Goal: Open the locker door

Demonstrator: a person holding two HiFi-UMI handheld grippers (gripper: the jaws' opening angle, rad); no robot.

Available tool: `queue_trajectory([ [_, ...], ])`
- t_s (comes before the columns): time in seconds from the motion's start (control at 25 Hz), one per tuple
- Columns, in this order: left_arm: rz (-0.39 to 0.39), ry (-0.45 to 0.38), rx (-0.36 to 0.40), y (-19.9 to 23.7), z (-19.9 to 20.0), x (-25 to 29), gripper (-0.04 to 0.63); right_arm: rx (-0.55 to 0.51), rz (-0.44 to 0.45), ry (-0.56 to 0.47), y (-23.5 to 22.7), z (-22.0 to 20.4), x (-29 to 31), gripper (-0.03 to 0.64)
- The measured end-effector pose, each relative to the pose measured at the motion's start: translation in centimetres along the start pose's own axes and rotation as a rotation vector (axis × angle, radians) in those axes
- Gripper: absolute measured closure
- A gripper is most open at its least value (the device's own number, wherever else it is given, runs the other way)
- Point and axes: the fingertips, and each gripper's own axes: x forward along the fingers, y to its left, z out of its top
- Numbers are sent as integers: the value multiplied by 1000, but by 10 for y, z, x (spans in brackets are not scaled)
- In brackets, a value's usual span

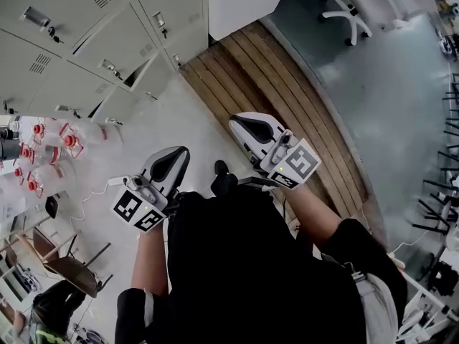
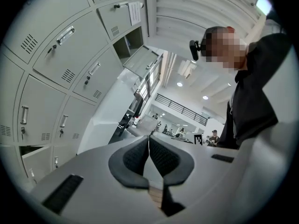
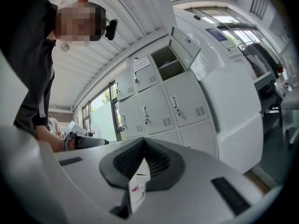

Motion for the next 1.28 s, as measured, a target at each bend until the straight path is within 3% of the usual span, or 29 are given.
queue_trajectory([
  [0.44,79,-42,-22,46,17,2,578,24,52,22,-30,-5,46,604],
  [1.28,-7,-117,-59,191,101,5,578,-37,40,86,-58,21,211,604],
])
